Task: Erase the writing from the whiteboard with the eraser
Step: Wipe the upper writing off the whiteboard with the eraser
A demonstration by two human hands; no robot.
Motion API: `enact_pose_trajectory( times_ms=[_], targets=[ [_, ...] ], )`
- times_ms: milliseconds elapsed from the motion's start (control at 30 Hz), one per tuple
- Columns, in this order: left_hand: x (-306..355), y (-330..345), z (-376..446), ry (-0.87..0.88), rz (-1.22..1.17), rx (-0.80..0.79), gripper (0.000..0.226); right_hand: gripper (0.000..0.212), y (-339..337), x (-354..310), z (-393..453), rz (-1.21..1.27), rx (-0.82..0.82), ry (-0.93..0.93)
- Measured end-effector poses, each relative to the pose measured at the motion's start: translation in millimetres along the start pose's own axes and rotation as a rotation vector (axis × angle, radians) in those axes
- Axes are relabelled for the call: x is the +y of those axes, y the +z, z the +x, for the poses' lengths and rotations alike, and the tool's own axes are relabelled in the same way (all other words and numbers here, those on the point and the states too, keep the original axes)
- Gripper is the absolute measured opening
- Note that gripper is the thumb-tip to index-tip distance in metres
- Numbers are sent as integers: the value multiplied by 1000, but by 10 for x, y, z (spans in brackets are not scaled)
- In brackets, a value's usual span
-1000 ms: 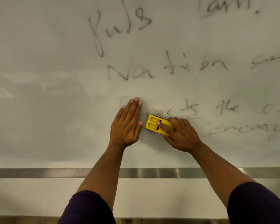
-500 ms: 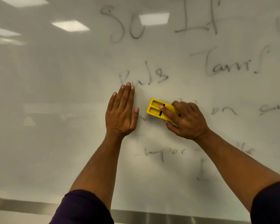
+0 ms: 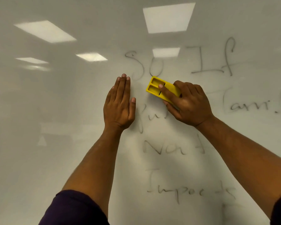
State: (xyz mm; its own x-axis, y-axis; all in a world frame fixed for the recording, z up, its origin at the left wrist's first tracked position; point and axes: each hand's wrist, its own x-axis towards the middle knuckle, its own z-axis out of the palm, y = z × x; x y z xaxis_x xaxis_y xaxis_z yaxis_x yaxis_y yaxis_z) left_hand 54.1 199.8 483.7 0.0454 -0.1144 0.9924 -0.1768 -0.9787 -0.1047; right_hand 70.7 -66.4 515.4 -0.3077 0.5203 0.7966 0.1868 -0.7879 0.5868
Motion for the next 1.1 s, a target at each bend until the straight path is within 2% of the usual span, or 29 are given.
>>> enact_pose_trajectory(
  times_ms=[300,433,500,633,767,800,900,1033,1067,1100],
  targets=[
    [-309,96,412,-102,-34,-16,59,49,243,2,745,8,-28,176],
    [-414,214,501,-128,-60,-48,61,49,367,-59,944,-19,-80,187],
    [-451,276,514,-133,-84,-42,63,49,434,-112,992,-16,-90,168],
    [-503,364,490,-106,-92,15,63,48,538,-119,1123,-45,-84,-20],
    [-544,394,481,-107,-124,20,64,49,628,-99,1350,-82,-74,180],
    [-553,394,480,-108,-132,24,64,49,653,-141,1365,-70,-73,155],
    [-563,381,469,-96,-147,46,64,48,661,-86,1328,-39,-106,-94],
    [-578,375,464,-97,-166,46,64,49,638,-52,1345,-58,-37,147],
    [-581,376,464,-97,-166,49,64,50,637,-94,1324,-22,-46,98],
    [-585,379,461,-94,-166,53,63,49,631,-105,1271,31,-63,-26]
  ],
)
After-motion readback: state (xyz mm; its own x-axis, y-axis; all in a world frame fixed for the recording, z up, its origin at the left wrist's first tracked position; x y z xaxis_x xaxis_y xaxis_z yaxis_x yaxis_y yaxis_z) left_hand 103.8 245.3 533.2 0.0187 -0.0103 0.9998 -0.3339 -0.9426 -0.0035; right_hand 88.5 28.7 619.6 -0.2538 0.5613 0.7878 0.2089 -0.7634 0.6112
